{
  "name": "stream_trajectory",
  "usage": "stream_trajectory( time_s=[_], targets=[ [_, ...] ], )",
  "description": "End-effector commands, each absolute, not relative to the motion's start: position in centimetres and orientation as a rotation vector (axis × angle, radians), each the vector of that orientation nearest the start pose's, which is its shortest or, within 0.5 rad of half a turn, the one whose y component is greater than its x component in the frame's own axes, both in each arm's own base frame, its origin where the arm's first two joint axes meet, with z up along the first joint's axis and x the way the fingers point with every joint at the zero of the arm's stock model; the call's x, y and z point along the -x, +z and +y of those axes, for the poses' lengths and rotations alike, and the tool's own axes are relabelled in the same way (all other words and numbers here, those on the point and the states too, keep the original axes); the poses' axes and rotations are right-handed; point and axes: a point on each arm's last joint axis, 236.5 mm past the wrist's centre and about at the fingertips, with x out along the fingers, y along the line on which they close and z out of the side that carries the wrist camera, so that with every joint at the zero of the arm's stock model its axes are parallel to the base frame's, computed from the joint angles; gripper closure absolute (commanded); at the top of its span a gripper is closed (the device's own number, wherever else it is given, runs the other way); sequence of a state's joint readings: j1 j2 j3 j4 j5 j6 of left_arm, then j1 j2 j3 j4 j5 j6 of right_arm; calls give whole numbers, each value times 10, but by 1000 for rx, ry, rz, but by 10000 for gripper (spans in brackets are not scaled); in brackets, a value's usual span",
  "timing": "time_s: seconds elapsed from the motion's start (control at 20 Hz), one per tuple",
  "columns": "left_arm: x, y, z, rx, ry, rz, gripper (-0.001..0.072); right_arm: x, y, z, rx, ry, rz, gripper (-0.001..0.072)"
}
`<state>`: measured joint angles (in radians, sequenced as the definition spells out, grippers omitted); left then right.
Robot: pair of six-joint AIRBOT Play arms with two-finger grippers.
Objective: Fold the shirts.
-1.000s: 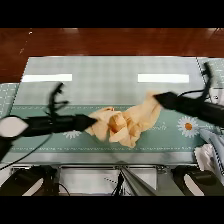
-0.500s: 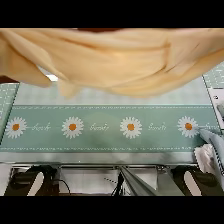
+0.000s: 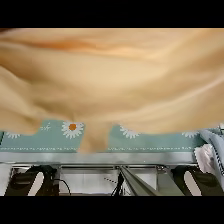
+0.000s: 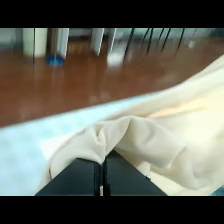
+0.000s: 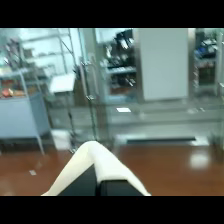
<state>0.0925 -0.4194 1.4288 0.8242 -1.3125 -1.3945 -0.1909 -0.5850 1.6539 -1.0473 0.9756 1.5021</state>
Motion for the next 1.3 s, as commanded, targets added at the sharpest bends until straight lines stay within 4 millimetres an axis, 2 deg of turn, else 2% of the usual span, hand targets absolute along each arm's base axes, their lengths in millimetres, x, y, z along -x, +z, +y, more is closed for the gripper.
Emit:
stream_trajectory(
  time_s=[0.0, 0.05, 0.15, 0.25, 0.45, 0.55, 0.7, 0.8, 0.9, 1.1, 1.2, 1.25],
  targets=[
    [-147, 336, -139, 120, -618, 492, 684, -232, 442, 37, -140, 147, 192, 676],
    [-150, 318, -139, 145, -619, 557, 684, -244, 402, 37, -128, 160, 364, 676],
    [-160, 276, -139, 200, -620, 684, 683, -271, 342, 33, -89, 196, 621, 676],
    [-169, 232, -138, 256, -613, 802, 684, -309, 307, 28, -111, 215, 741, 676],
    [-177, 130, -138, 372, -587, 1026, 684, -404, 242, 28, -243, 264, 853, 676],
    [-178, 89, -141, 461, -570, 1095, 683, -433, 201, 39, -340, 318, 941, 676],
    [-181, 53, -151, 597, -556, 1124, 683, -454, 147, 48, -473, 345, 1080, 675],
    [-190, 39, -152, 672, -525, 1099, 683, -462, 123, 47, -512, 326, 1135, 675],
    [-199, 28, -151, 699, -503, 1067, 683, -466, 108, 46, -525, 321, 1163, 675],
    [-211, 13, -145, 676, -481, 1047, 683, -479, 100, 42, -535, 304, 1138, 668],
    [-218, 6, -141, 690, -454, 1054, 683, -484, 107, 47, -551, 329, 1106, 470],
    [-221, 3, -141, 693, -453, 1061, 683, -481, 113, 57, -560, 385, 1102, 403]
  ],
)
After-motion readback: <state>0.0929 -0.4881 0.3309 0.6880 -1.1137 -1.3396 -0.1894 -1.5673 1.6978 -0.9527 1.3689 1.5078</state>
